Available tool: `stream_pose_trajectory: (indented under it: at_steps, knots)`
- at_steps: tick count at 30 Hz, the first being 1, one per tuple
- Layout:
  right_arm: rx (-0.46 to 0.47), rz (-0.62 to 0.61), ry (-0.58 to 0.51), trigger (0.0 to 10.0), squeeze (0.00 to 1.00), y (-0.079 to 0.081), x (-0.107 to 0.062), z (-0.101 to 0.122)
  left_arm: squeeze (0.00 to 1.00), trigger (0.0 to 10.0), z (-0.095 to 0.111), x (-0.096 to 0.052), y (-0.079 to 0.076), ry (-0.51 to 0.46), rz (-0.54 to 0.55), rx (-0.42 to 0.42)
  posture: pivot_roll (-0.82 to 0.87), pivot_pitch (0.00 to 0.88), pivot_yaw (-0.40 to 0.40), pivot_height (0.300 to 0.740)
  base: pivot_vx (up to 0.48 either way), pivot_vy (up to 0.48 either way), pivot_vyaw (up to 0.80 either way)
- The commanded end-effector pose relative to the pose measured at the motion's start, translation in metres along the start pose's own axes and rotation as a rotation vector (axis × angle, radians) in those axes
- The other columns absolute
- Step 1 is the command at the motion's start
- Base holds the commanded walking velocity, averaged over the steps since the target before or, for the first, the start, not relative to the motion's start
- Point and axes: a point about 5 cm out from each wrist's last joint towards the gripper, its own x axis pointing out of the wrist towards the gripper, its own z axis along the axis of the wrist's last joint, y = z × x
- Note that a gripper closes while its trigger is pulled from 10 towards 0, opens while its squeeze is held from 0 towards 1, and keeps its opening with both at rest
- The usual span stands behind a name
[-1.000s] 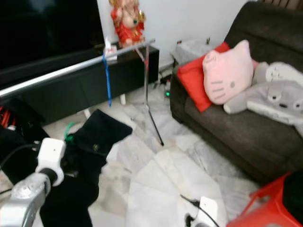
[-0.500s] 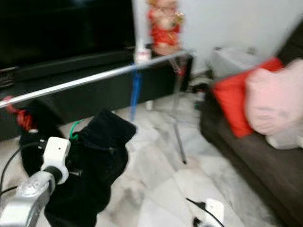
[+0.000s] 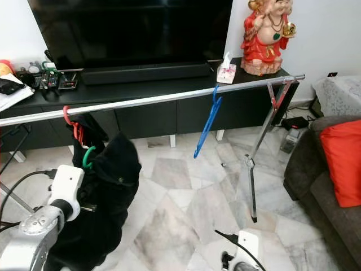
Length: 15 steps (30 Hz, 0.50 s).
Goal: Hang hanger
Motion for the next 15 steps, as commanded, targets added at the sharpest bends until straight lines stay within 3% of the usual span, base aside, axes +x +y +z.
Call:
stream_pose_trajectory:
  at_steps: [1, 11, 15]
  knots:
    - [-0.013, -0.014, 0.004, 10.0, 0.0, -0.0059, -0.0002, -0.0001, 0.0, 10.0, 0.0098, 0.0015, 0.0012, -0.032, 0.013, 0.022, -0.02, 0.0, 0.015, 0.74, 0.0, -0.311, 0.0]
    - [-0.099, -0.017, -0.013, 10.0, 0.0, -0.0073, -0.0002, 0.0045, 0.0, 10.0, 0.0095, 0.0011, 0.0002, -0.031, 0.013, 0.025, -0.02, 0.0, 0.01, 0.74, 0.0, -0.343, 0.0]
    - [-0.085, 0.005, -0.027, 10.0, 0.0, -0.0056, -0.0002, 0.0054, 0.0, 10.0, 0.0094, 0.0012, -0.0006, -0.033, 0.017, 0.021, -0.02, 0.0, 0.01, 0.74, 0.183, -0.368, 0.5]
